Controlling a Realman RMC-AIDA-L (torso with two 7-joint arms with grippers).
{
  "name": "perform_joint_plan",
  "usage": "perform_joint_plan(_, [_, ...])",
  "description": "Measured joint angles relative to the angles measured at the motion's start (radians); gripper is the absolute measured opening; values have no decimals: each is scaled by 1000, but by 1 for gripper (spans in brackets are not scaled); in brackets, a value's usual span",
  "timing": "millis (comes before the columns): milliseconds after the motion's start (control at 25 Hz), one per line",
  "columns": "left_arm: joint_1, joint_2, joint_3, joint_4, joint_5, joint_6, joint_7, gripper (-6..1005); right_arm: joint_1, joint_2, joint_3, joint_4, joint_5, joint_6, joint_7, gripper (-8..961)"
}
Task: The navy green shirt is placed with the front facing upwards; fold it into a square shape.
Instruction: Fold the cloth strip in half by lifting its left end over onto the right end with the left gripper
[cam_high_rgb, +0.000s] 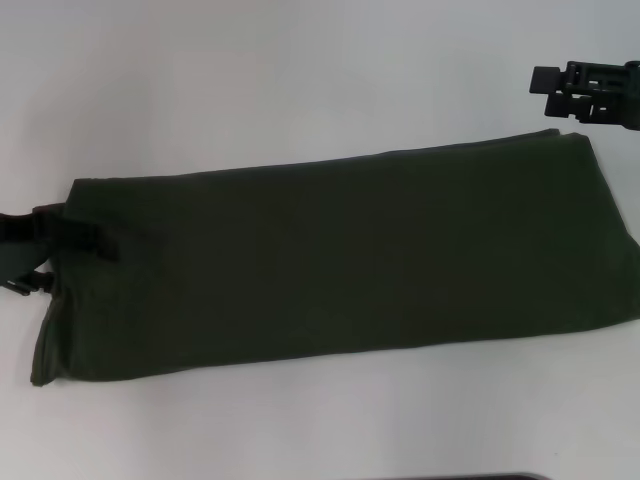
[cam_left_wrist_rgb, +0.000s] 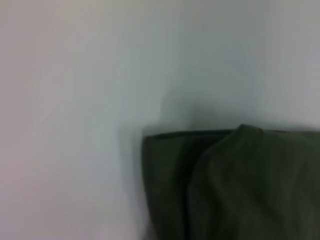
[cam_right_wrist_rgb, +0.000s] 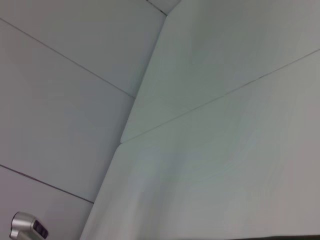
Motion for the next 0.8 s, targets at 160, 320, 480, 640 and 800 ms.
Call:
perform_joint_plan(160, [-15,-11,19,2,0,5,-1,948,0,-1,1,0,0,-2,0,853])
perform_joint_plan(320, [-27,-20,29,2,0,13,-4,949,0,-2,2,0,0,-4,0,852])
perform_joint_plan(480, [-38,-23,35,3,0,33,-1,933,-3,-2,12,0,0,-12,0,852])
perform_joint_plan(640, [-41,-21,65,0,0,42,4,871,-6,-2,25,1,0,-18,0,852])
perform_joint_plan(800, [-39,-24,70,-13,-1,46,2,808,-6,-2,28,2,0,-20,0,852])
